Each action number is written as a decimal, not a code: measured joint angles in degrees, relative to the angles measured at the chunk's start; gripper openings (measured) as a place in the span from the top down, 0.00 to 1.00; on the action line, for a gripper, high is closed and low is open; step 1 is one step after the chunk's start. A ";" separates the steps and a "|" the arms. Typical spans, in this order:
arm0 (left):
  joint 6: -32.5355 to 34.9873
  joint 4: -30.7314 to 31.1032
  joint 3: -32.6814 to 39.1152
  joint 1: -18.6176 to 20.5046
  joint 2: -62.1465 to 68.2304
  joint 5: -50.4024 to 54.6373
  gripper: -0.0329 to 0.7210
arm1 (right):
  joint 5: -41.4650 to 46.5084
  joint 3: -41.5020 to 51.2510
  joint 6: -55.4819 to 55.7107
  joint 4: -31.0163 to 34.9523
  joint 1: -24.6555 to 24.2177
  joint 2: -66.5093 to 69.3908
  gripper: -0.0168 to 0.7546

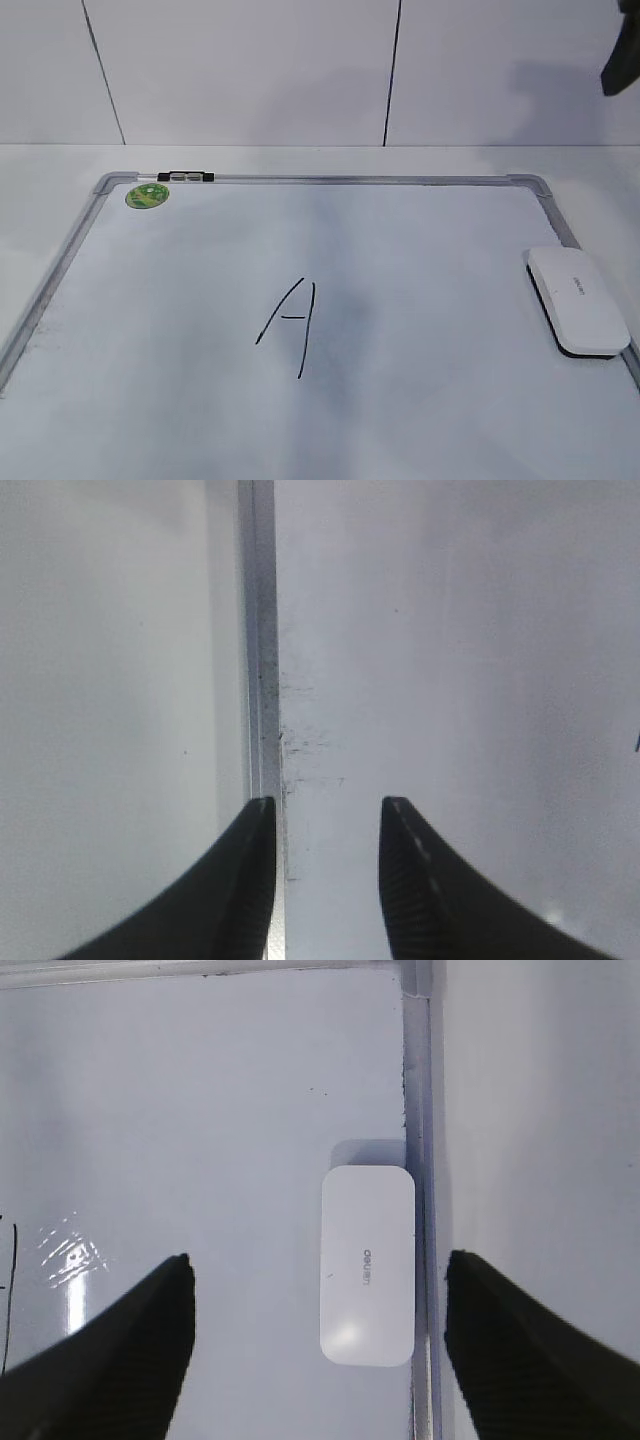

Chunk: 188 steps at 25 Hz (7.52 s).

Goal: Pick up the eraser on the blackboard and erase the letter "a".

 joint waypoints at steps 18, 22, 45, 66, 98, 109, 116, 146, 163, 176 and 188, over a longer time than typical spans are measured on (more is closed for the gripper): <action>-0.69 -0.03 0.11 -4.34 -18.09 8.05 0.60 | 0.63 21.30 0.00 0.05 0.70 -27.81 0.21; -1.60 -0.03 0.11 -4.34 -22.54 10.58 0.60 | 0.88 25.24 0.00 0.05 3.77 -33.17 0.21; -4.13 -3.94 3.14 -4.47 -49.07 13.90 0.60 | 1.32 43.35 3.07 2.42 10.36 -60.77 0.21; -0.94 -4.08 26.80 -4.47 -74.67 14.59 0.60 | 1.63 59.75 1.33 2.83 10.36 -78.31 0.21; 2.62 -1.55 33.14 -4.47 -76.85 1.91 0.60 | -1.63 57.58 -6.79 -5.81 10.36 -82.19 0.21; 2.72 -1.09 33.14 -4.47 -76.85 1.77 0.61 | -5.11 60.61 -6.50 -5.41 10.36 -82.19 0.21; 2.72 -1.52 33.14 -4.47 -76.85 1.77 0.64 | -5.15 60.61 -6.46 -5.31 10.36 -82.19 0.21; 2.72 -2.00 33.22 -3.32 -81.78 1.77 0.64 | -5.37 60.73 -6.46 -5.52 8.94 -87.78 0.21; 2.72 -2.00 33.22 4.21 -81.78 1.77 0.63 | -5.37 60.73 -6.46 -5.52 -2.35 -87.78 0.21; 2.72 -2.00 33.22 4.21 -81.78 1.77 0.64 | -5.37 60.73 -6.37 -5.52 -2.35 -87.78 0.21; 2.72 -2.00 33.22 4.21 -81.78 1.77 0.64 | -5.37 60.73 -6.37 -5.52 -2.35 -87.78 0.21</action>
